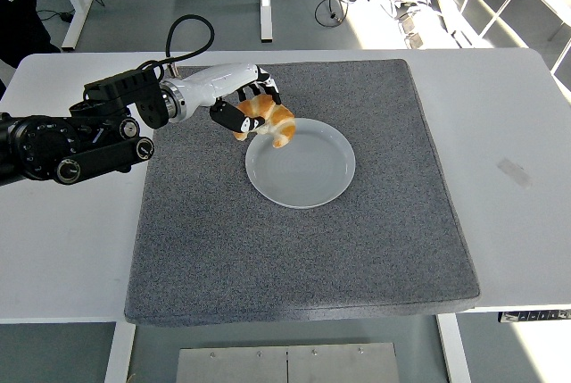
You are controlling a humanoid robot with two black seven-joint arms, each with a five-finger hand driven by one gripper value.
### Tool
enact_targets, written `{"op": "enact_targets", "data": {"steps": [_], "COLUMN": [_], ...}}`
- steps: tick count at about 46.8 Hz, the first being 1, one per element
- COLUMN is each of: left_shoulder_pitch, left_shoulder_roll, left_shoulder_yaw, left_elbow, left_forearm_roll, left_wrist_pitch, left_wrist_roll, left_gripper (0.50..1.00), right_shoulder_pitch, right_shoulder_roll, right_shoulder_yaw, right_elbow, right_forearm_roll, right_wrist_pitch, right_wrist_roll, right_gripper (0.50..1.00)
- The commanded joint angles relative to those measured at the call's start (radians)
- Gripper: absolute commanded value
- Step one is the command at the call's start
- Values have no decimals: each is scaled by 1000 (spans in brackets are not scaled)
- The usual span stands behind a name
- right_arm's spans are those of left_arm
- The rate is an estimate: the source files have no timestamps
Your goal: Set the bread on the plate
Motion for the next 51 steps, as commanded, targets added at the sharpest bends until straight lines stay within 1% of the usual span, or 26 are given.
{"op": "enact_targets", "data": {"steps": [1, 5, 12, 18, 40, 45, 47, 51], "left_shoulder_pitch": [3, 20, 55, 77, 131, 140, 140, 140], "left_shoulder_roll": [-20, -42, -92, -123, -146, -155, -155, -155], "left_shoulder_yaw": [-1, -8, -21, -27, -27, -24, -25, -24], "left_elbow": [0, 8, 19, 45, 91, 94, 94, 94], "left_forearm_roll": [8, 17, 62, 63, 65, 65, 62, 56], "left_wrist_pitch": [4, 11, 71, 102, 108, 106, 106, 100], "left_wrist_roll": [-1, -1, -3, -4, -15, -15, -13, -13], "left_gripper": [551, 551, 551, 551, 566, 596, 623, 696], "right_shoulder_pitch": [0, 0, 0, 0, 0, 0, 0, 0], "right_shoulder_roll": [0, 0, 0, 0, 0, 0, 0, 0], "right_shoulder_yaw": [0, 0, 0, 0, 0, 0, 0, 0], "right_elbow": [0, 0, 0, 0, 0, 0, 0, 0], "right_forearm_roll": [0, 0, 0, 0, 0, 0, 0, 0], "right_wrist_pitch": [0, 0, 0, 0, 0, 0, 0, 0], "right_wrist_roll": [0, 0, 0, 0, 0, 0, 0, 0], "right_gripper": [1000, 1000, 1000, 1000, 1000, 1000, 1000, 1000]}}
